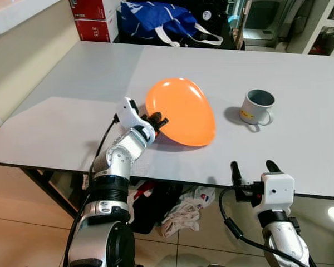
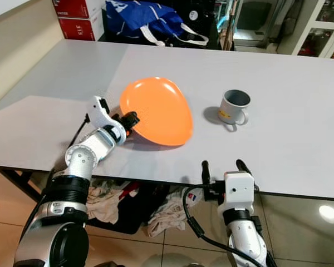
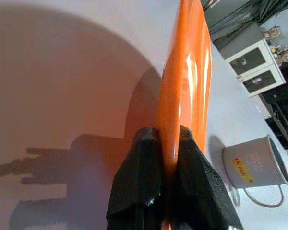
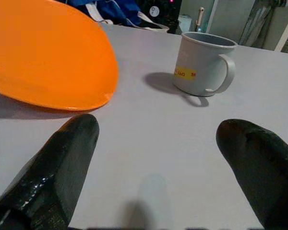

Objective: Setting the table

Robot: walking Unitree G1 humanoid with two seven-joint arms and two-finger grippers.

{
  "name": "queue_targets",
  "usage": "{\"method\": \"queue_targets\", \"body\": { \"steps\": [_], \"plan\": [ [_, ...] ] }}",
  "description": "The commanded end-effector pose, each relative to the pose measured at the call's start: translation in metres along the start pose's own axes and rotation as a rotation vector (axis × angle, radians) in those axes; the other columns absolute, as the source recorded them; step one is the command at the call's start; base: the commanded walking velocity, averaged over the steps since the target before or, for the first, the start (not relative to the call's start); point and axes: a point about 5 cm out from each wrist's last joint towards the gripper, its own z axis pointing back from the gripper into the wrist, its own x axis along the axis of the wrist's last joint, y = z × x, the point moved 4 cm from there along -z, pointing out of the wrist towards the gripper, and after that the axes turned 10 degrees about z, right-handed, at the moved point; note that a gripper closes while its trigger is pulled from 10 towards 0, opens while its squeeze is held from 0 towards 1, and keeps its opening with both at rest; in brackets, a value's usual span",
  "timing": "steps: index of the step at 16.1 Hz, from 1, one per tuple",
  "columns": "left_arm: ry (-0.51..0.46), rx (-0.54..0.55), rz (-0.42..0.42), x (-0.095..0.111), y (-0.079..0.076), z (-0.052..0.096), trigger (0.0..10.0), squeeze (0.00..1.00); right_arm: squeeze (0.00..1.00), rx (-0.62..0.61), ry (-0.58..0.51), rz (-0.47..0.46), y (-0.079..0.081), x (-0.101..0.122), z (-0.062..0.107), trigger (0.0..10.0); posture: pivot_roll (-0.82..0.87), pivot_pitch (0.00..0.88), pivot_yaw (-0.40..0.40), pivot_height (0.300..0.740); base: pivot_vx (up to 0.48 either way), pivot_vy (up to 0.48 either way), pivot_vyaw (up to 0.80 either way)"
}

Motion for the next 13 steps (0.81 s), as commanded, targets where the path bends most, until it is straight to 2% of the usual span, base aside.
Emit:
{"method": "queue_targets", "body": {
  "steps": [1, 3, 4, 5, 8, 9, 10, 13],
  "plan": [
    [-0.02, -0.054, 0.026, 0.002, -0.022, -0.005, 0.0, 0.0, 0.0, 0.005, -0.012, 0.005, 0.002, 0.003, 0.002, 10.0, -0.16, 0.008, 0.033, 0.74, 0.0, 0.0, 0.0],
    [-0.006, -0.044, 0.033, -0.003, -0.019, -0.007, 0.0, 0.0, 0.0, 0.004, -0.011, 0.006, 0.002, 0.003, 0.003, 10.0, -0.16, 0.012, 0.035, 0.74, 0.0, 0.0, 0.0],
    [0.01, -0.034, 0.027, -0.007, -0.017, -0.008, 1.6, 0.0, 0.0, 0.004, -0.01, 0.007, 0.002, 0.003, 0.004, 10.0, -0.17, 0.013, 0.037, 0.74, 0.0, 0.0, 0.0],
    [0.02, -0.028, 0.017, -0.009, -0.016, -0.008, 10.0, 0.0, 0.0, 0.003, -0.01, 0.007, 0.002, 0.003, 0.004, 10.0, -0.17, 0.014, 0.038, 0.74, 0.0, 0.0, 0.0],
    [0.048, -0.014, -0.005, -0.017, -0.016, -0.01, 10.0, 0.0, 0.0, 0.002, -0.008, 0.006, 0.003, 0.004, 0.006, 10.0, -0.17, 0.017, 0.04, 0.74, 0.0, 0.0, 0.0],
    [0.056, -0.011, -0.002, -0.02, -0.015, -0.011, 10.0, 0.75, 0.0, 0.003, -0.007, 0.005, 0.003, 0.004, 0.006, 10.0, -0.17, 0.019, 0.041, 0.74, 0.0, 0.0, 0.0],
    [0.06, -0.011, 0.004, -0.021, -0.016, -0.011, 10.0, 1.0, 0.0, 0.003, -0.007, 0.005, 0.003, 0.004, 0.006, 10.0, -0.17, 0.021, 0.041, 0.74, 0.0, 0.0, 0.0],
    [0.064, -0.003, 0.0, -0.022, -0.015, -0.011, 10.0, 1.0, 0.0, 0.003, -0.006, 0.006, 0.004, 0.004, 0.007, 10.0, -0.17, 0.023, 0.041, 0.74, 0.0, 0.0, 0.0]
  ]
}}
